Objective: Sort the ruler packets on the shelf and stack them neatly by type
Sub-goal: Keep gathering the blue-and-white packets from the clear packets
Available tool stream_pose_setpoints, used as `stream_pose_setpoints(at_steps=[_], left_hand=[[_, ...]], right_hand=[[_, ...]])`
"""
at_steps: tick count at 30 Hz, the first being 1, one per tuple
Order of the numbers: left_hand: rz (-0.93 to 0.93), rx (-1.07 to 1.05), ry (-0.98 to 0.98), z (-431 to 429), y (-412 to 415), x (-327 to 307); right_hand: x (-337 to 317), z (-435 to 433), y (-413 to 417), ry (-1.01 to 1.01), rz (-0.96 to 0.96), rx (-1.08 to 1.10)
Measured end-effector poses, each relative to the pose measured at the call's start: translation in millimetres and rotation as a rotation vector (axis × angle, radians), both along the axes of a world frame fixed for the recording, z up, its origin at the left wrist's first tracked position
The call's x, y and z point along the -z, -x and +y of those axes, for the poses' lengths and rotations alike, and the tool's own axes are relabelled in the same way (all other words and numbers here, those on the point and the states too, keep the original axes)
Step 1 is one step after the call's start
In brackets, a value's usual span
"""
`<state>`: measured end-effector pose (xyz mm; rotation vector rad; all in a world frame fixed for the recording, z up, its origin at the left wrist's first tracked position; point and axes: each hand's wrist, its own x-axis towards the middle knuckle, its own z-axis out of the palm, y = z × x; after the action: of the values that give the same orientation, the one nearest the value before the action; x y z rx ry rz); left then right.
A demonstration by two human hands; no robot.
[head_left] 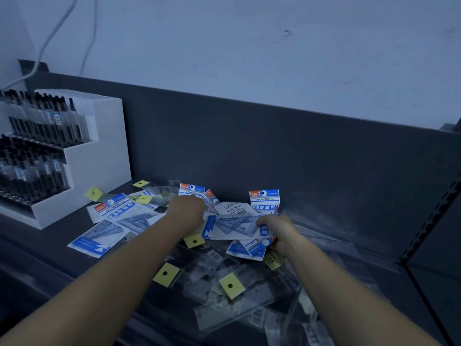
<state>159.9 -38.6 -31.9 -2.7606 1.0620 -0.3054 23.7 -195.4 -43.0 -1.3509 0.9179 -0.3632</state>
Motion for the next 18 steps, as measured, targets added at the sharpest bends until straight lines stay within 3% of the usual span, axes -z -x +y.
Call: stream_pose_setpoints(at_steps=[3,10,15,18], left_hand=[[-0.073,0.04,-0.043,0,0,-2],[0.201,-0.099,-0.034,11,-9,15],[0.114,0.007,-0.015,7,-10,6],[0.298,0.037,0.1,6,-12,8]], right_hand=[[-2,1,2,0.001,0.003,-0.001],[-9,2,9,0.017,-0.003,0.005],[-11,5,10,0.021,-0.053,0.041],[-11,4,11,0.029,-0.124,0.095]])
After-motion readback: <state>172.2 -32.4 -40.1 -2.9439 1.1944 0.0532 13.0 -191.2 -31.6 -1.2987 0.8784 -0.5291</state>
